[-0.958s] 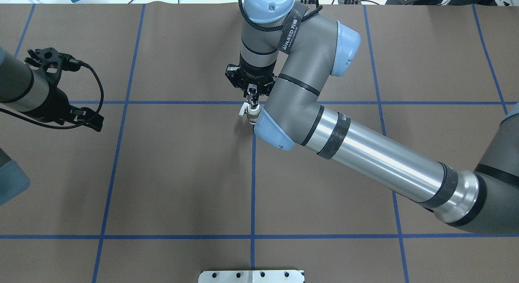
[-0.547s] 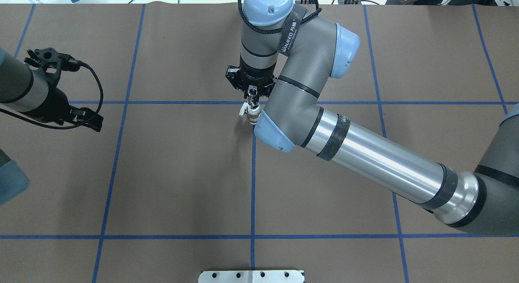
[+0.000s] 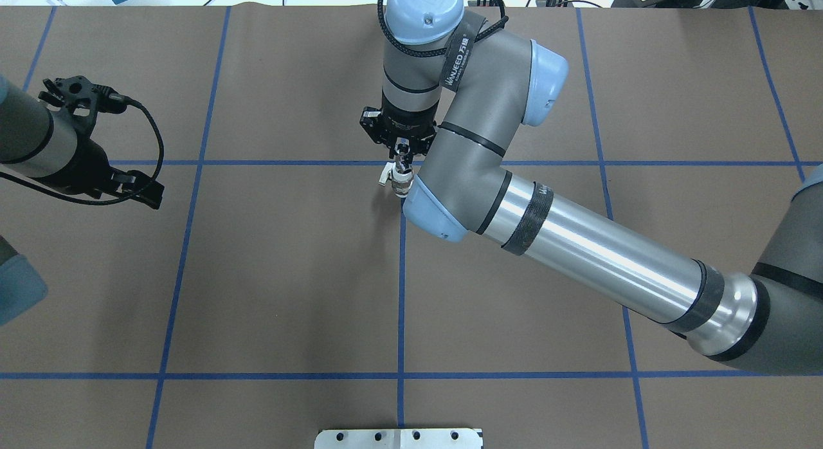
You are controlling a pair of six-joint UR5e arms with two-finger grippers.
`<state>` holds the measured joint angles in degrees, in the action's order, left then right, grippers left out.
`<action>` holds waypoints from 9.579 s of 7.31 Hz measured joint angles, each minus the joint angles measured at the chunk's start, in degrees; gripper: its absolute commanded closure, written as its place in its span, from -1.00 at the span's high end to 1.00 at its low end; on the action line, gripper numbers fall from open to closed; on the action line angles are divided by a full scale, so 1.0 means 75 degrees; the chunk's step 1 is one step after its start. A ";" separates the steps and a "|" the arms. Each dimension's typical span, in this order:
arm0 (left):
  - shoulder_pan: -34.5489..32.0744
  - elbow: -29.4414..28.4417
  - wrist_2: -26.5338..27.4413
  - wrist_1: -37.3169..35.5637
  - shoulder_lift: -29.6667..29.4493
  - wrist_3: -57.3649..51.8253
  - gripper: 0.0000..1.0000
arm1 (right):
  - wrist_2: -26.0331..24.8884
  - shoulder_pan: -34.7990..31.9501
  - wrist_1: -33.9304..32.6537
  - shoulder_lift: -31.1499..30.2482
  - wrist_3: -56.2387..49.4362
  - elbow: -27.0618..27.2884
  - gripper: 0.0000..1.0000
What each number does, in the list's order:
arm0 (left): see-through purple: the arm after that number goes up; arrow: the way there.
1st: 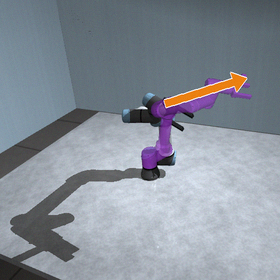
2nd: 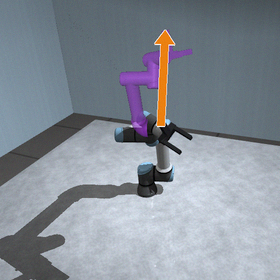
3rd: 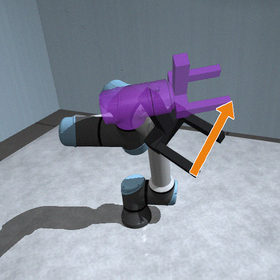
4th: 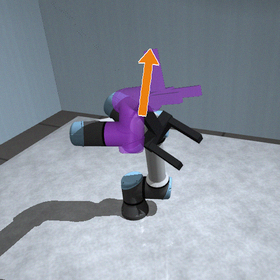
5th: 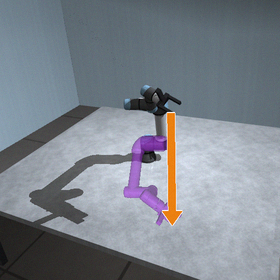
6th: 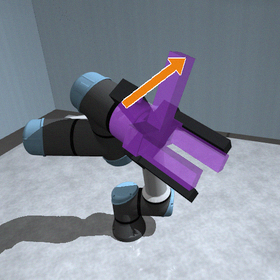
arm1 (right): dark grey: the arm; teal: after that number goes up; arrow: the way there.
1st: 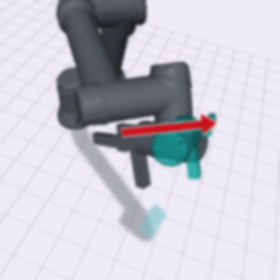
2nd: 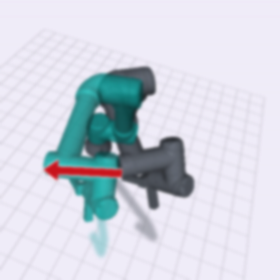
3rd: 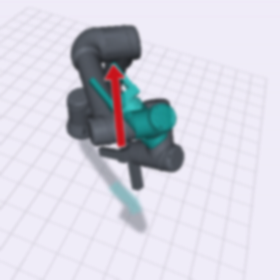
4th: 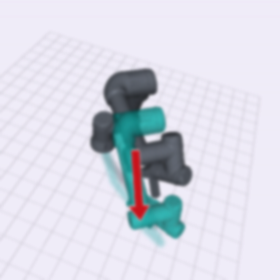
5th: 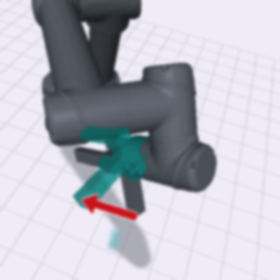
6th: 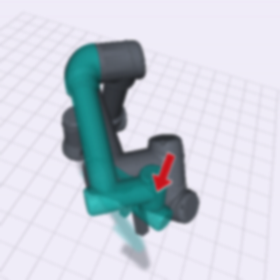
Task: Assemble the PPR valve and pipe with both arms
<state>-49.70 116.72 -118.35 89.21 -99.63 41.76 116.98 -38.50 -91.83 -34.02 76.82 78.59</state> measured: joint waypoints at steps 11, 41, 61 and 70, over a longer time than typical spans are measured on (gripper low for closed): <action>0.0025 -0.0024 0.0018 0.0000 -0.0050 0.0091 0.98 | -0.0081 0.0036 -0.0002 -0.0011 -0.0043 -0.0074 -1.00; 0.0015 0.0019 0.0004 -0.0012 -0.0070 0.0115 0.98 | 0.0009 -0.0067 0.0245 -0.0247 -0.0099 0.0177 0.94; -0.3658 -0.0824 -0.1671 -0.0050 0.2069 -0.5303 0.99 | 0.2415 -0.5914 0.1013 -0.7381 -0.9340 0.2506 0.97; -0.3674 -0.0707 -0.1694 0.0049 0.2204 -0.4509 0.99 | 0.2398 -0.5926 0.1017 -0.7394 -0.9294 0.2599 0.98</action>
<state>-77.26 111.42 -131.05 89.58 -83.10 7.94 134.97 -82.95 -84.20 -89.47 7.12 98.08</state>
